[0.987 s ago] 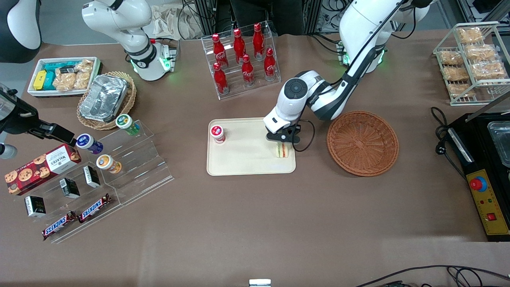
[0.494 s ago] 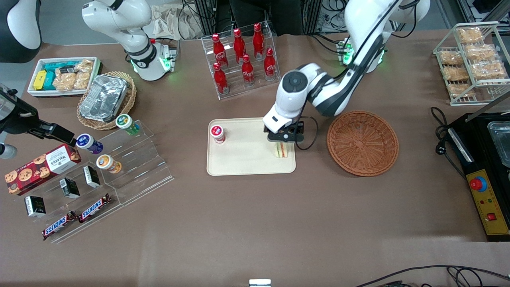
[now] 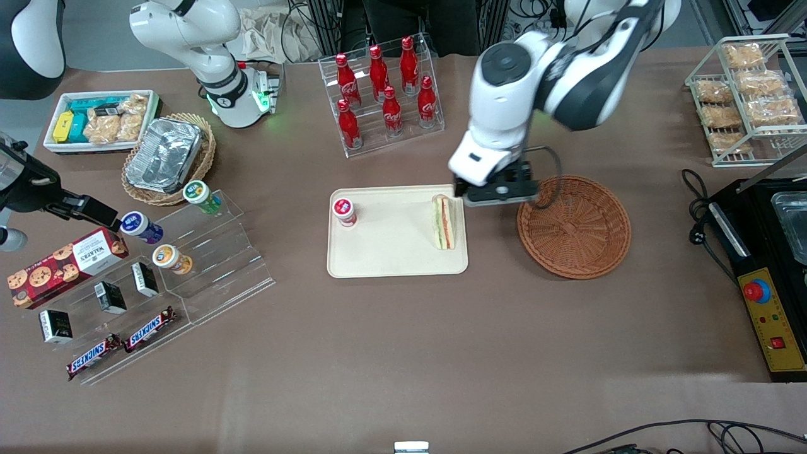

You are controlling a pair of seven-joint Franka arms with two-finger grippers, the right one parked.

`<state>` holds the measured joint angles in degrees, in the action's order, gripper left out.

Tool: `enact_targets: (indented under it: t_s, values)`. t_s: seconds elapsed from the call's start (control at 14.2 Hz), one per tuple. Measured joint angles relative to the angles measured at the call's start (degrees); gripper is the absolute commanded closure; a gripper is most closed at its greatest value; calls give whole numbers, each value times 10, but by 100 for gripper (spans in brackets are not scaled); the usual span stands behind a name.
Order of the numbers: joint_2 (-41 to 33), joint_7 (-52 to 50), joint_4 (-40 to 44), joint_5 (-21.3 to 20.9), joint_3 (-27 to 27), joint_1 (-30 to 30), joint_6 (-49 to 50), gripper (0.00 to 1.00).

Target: Place sandwich from basket to tray

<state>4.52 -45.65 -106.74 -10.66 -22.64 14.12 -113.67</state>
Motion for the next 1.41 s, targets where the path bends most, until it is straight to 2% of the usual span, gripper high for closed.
enact_targets:
  t_s: [0.42,0.56,0.92,1.41]
  values:
    - [-71,176,5,41,9,-99,79,1]
    - [-94,226,5,46,45,-102,98,1]
    - [-122,343,-4,90,127,-102,110,1]
    - [-109,390,12,95,137,-102,111,1]
